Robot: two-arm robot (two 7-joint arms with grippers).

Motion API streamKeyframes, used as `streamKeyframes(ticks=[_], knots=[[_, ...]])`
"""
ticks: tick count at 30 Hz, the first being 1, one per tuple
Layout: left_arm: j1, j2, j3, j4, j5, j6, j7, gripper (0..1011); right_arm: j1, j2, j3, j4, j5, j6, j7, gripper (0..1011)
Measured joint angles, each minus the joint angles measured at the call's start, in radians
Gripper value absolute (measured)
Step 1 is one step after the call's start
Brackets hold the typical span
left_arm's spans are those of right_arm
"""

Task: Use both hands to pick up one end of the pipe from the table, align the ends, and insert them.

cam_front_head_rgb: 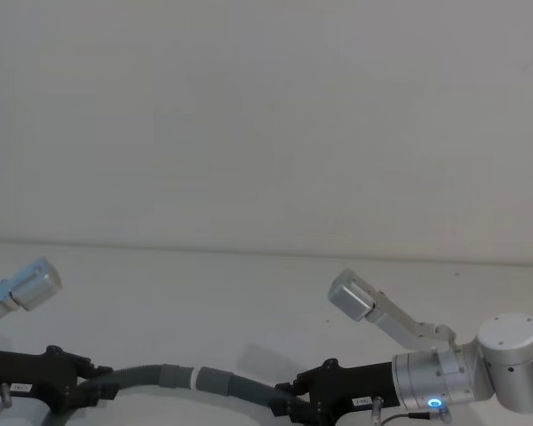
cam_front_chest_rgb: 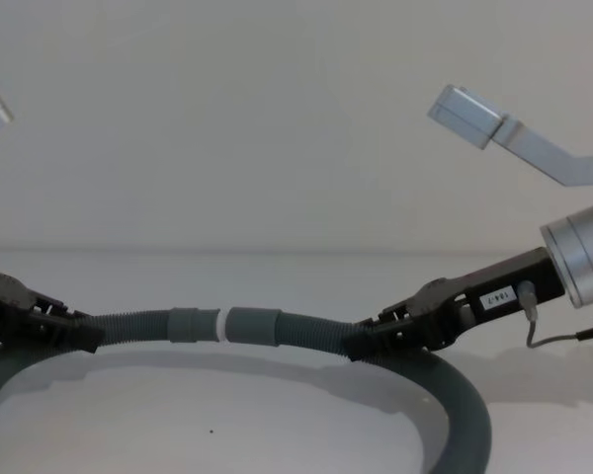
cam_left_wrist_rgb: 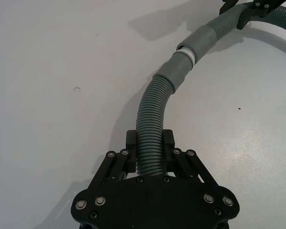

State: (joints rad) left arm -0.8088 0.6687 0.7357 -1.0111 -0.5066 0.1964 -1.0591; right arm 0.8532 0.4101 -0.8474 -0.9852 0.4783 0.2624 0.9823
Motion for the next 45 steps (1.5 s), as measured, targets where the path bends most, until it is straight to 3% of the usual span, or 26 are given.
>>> streamKeyframes(ticks=[45], knots=[[0.005, -0.008, -0.007, 0.002, -0.002, -0.003, 0.011, 290, 0.002, -0.004, -0.001, -0.008, 0.013, 0.019, -0.012, 241]])
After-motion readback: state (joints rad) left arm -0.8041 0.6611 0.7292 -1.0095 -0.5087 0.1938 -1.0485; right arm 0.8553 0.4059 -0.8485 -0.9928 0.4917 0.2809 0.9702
